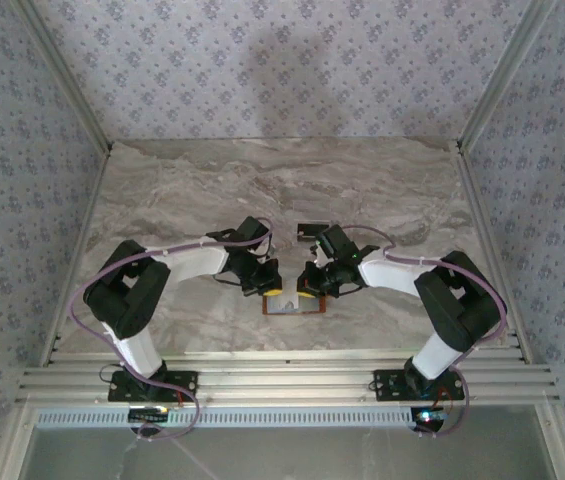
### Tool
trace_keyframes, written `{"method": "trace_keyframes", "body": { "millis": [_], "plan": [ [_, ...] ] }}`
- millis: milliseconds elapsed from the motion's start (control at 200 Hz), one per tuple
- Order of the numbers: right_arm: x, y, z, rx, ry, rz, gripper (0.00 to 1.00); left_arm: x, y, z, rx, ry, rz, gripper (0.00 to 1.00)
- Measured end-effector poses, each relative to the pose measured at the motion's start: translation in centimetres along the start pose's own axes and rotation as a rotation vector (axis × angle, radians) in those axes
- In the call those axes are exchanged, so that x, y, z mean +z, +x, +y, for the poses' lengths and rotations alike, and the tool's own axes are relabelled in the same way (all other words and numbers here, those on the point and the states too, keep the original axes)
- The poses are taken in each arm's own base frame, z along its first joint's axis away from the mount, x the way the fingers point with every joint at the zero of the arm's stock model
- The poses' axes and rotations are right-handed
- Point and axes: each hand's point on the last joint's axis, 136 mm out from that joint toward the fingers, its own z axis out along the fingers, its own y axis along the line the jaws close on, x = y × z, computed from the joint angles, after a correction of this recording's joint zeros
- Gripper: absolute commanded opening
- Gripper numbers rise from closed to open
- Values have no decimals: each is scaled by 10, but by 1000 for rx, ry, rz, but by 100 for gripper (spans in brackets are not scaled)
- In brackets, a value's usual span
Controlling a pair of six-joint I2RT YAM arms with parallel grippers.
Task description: Take the credit cards out of the card holder
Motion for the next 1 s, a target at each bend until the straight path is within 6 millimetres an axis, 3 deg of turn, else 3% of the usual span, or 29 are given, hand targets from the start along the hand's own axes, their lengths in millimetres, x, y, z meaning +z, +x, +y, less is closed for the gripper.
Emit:
{"method": "trace_keyframes", "body": {
  "millis": [645, 864, 999],
  "plan": [
    [-3, -1, -6, 14, 17, -7, 2, 1, 4, 18, 6, -73, 3, 4],
    [-3, 1, -10, 33, -6, -7, 24, 0, 5, 20, 11, -86, 3, 4],
    [-2, 1, -8, 37, -35, 0, 29, 0, 5, 20, 16, -89, 6, 3]
  ]
}}
